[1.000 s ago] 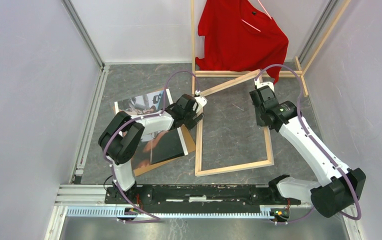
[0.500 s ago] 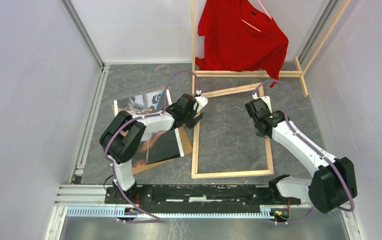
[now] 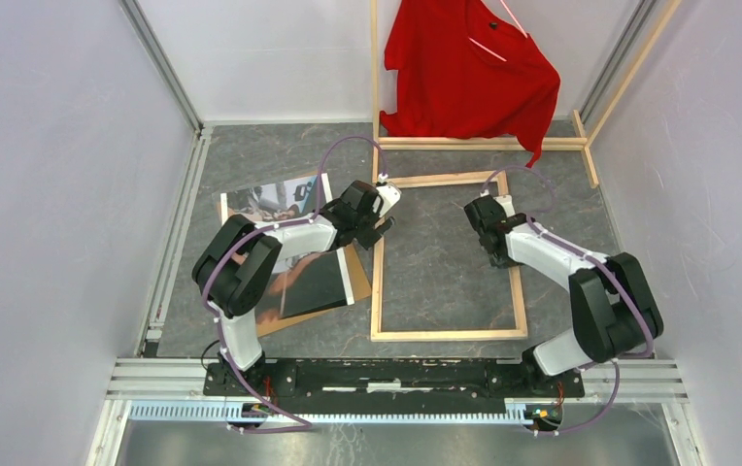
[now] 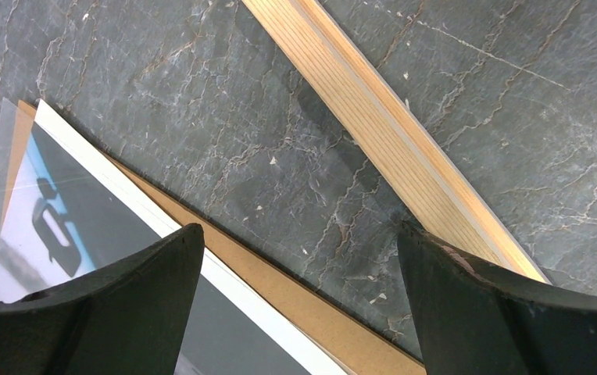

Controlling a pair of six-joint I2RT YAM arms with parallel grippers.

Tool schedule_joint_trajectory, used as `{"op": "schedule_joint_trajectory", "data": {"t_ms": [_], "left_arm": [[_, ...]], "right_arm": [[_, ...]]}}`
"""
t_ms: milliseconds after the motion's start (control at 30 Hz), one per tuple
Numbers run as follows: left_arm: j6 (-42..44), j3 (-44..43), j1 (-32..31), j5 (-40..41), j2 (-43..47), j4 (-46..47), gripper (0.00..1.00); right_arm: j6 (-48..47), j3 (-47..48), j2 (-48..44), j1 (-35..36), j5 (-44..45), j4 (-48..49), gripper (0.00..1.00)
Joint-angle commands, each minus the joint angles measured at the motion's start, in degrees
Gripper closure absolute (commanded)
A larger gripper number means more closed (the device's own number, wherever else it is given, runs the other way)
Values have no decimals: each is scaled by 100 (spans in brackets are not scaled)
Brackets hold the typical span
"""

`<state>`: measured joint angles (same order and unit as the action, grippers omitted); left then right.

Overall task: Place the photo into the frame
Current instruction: Turn over the photo frame at the center of the board.

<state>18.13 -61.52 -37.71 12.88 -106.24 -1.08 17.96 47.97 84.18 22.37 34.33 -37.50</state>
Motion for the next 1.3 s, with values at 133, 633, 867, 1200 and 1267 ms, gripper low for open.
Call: {"op": "schedule_joint_trajectory", "data": {"t_ms": [133,633,867,1200,1267], "left_arm": [[-15,-61,-113,-790,142,-293,0],[-301,-762,148,-1053,381,-978,0],[-376,-1834,1232,-1777,1152,-2321,0],[179,-1565,3861,-1581,1953,-3235,0],[295,-1311,4370,-1490,2145,-3229,0]], "right_arm": [[31,-77,434,-119,506,833,71],[-146,363,-60,-492,-731,937,18],[23,579,-889,208,-2342,1352,6],[440,2182,977,1949,-4211,2537,11],[435,2594,1480,2073,-4317,2575,12]]}}
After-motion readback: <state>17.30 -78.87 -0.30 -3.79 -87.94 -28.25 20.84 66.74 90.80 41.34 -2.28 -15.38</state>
